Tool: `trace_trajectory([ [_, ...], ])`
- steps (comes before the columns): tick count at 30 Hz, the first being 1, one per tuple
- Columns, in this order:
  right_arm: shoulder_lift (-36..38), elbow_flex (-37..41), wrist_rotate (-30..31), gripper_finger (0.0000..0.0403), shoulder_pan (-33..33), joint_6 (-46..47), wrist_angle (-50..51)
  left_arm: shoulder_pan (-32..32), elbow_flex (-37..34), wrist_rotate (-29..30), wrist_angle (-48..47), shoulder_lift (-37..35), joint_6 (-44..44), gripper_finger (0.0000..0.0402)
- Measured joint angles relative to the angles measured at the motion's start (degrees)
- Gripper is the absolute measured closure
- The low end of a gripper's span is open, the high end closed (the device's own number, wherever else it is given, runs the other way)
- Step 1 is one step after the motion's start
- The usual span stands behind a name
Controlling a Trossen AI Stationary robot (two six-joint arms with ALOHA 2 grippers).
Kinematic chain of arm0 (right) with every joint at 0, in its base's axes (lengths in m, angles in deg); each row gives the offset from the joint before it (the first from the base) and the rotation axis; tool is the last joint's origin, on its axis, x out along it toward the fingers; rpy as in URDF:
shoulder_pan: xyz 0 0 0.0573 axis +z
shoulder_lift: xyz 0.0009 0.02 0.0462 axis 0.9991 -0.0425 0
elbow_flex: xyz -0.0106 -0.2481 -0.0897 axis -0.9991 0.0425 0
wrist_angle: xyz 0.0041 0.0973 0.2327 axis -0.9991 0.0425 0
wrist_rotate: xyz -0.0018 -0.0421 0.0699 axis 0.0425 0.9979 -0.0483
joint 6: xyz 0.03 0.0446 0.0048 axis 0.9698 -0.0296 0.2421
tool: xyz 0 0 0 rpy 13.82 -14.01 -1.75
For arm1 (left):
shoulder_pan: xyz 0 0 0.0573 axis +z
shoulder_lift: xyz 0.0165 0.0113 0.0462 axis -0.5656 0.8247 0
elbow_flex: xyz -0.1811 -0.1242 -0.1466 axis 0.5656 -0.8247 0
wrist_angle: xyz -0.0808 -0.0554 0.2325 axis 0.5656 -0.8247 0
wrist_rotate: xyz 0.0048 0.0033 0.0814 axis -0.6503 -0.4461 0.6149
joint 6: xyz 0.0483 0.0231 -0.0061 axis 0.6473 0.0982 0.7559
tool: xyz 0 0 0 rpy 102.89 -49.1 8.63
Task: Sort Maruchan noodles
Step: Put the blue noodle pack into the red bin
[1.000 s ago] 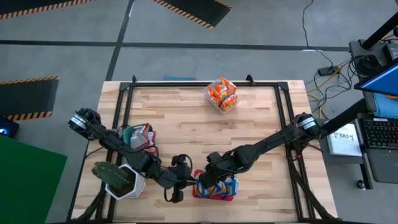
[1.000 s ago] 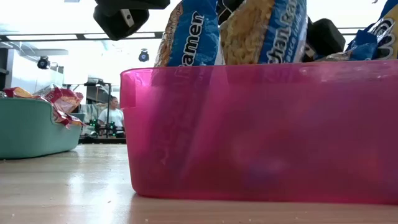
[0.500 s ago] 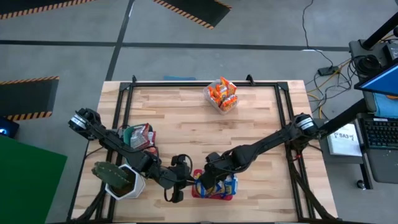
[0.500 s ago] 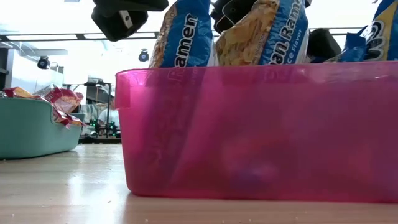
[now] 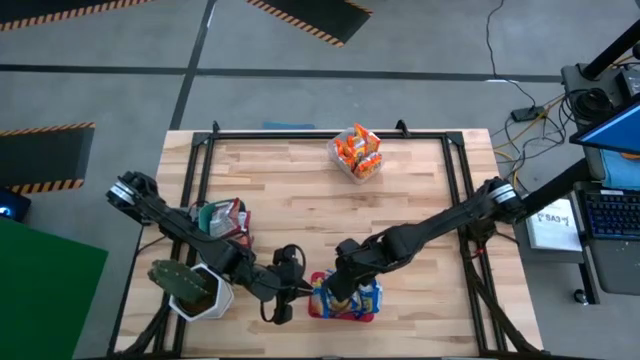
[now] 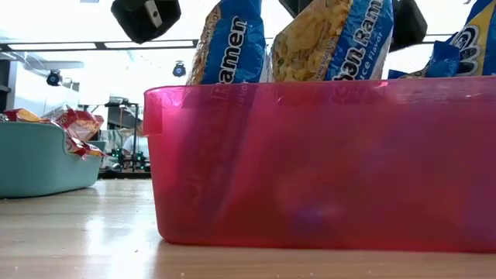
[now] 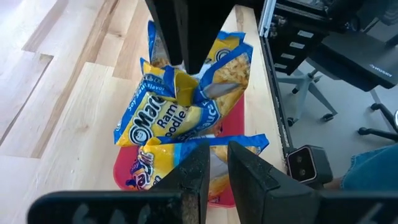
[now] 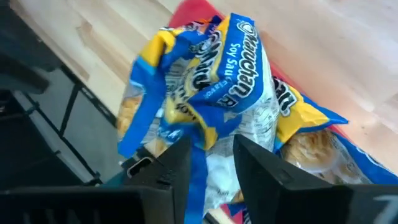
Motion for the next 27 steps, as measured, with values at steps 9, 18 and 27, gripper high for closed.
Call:
trace_trajectory([
  [9,2.5,-0.1,6.0,0.0317,0.1,-3.6,-0.3,0.0,0.0,0.0,0.1,-1.2,0.4,0.0362],
  [18,-4.4,0.1,11.0,0.0374,1.0,-12.3,-4.4,0.0,0.0,0.1,0.3,-1.5,-0.2,0.0362],
  [27,-7.7,0.2,10.7,0.0394,1.0,-16.4,-4.0,0.1,0.0,1.5,0.1,-3.1,-1.1,0.0362],
])
